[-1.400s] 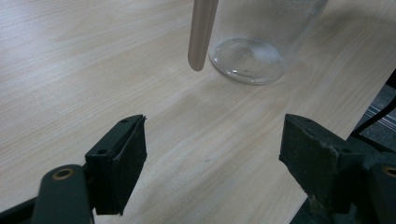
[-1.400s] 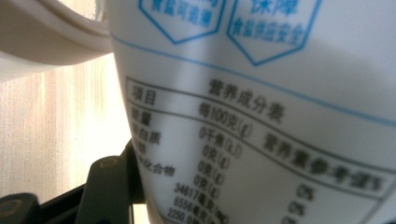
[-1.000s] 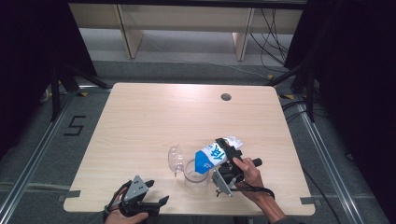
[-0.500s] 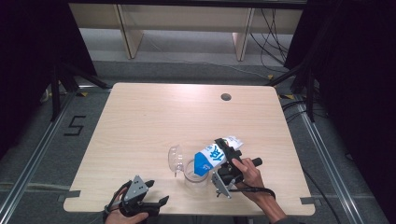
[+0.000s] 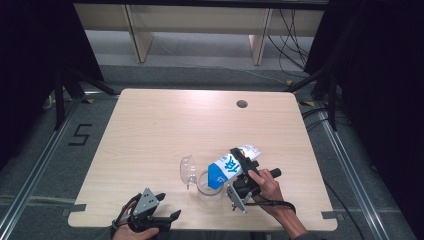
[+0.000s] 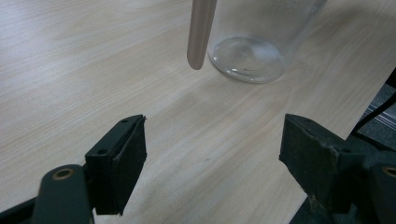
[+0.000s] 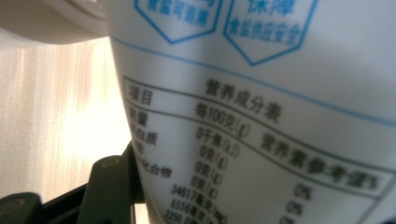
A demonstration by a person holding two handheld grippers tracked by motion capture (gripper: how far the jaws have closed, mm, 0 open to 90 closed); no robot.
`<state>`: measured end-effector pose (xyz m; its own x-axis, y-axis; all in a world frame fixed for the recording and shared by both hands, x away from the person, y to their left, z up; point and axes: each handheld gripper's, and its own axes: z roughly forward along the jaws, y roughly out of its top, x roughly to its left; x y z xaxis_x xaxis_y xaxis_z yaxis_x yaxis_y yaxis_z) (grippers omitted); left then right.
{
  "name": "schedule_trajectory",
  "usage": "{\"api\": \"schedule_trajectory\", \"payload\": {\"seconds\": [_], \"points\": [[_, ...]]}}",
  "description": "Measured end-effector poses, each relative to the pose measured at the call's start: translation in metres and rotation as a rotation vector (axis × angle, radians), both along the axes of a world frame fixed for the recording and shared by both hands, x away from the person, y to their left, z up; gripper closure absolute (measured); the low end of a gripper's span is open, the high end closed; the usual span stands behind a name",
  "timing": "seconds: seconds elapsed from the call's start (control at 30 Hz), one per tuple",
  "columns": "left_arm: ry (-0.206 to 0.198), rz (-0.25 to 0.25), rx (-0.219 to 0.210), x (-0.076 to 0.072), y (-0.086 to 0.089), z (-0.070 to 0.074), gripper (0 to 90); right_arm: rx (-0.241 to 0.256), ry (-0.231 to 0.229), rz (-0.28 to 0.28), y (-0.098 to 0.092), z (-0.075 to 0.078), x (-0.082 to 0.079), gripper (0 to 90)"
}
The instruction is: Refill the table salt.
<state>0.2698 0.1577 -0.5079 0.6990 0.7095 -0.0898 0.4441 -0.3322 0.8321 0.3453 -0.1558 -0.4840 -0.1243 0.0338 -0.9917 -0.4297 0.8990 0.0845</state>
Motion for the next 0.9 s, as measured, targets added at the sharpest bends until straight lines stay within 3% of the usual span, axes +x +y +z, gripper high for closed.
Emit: {"api": "schedule_trajectory", "payload": {"seconds": [0.13, 0.17, 0.37, 0.4, 0.5, 0.53, 0.63, 0.67, 0.7, 0.73, 0.9], "points": [[0.000, -0.002, 0.000, 0.0002, 0.0001, -0.0002, 22.4, -0.007, -0.010, -0.003, 0.0000, 0.0009, 0.0004, 42.8], [0.001, -0.001, 0.004, 0.0000, 0.0001, 0.0001, 22.4, 0.033, 0.018, -0.017, -0.0005, -0.0031, 0.0001, 42.8], [-0.001, -0.004, -0.007, 0.0004, -0.0001, -0.0005, 22.4, 0.010, -0.011, -0.008, -0.0006, -0.0017, 0.0020, 43.1], [-0.001, -0.004, -0.006, 0.0004, -0.0002, -0.0005, 22.4, 0.032, 0.007, -0.022, -0.0009, -0.0038, 0.0014, 43.1], [-0.002, -0.003, -0.003, 0.0003, -0.0001, -0.0003, 22.4, 0.017, -0.005, -0.021, -0.0007, -0.0028, 0.0017, 43.1], [-0.003, -0.005, -0.005, 0.0004, -0.0001, -0.0004, 22.4, -0.030, -0.033, -0.007, -0.0001, 0.0008, 0.0024, 43.1], [-0.002, 0.000, -0.003, 0.0002, 0.0000, 0.0001, 22.4, -0.031, -0.034, -0.010, 0.0004, 0.0001, 0.0028, 43.2], [0.010, 0.013, -0.008, -0.0007, -0.0004, 0.0001, 22.4, 0.018, -0.002, -0.021, -0.0001, -0.0045, 0.0029, 43.2], [0.008, 0.012, -0.027, -0.0003, -0.0010, -0.0010, 22.4, 0.028, 0.002, -0.046, -0.0002, -0.0058, 0.0011, 43.2], [0.008, 0.012, -0.031, -0.0003, -0.0011, -0.0011, 22.4, 0.011, -0.018, -0.029, 0.0001, -0.0043, 0.0021, 43.3], [0.003, 0.004, -0.013, -0.0001, -0.0003, -0.0002, 22.4, -0.005, -0.024, -0.013, 0.0002, -0.0048, 0.0036, 43.4]]}}
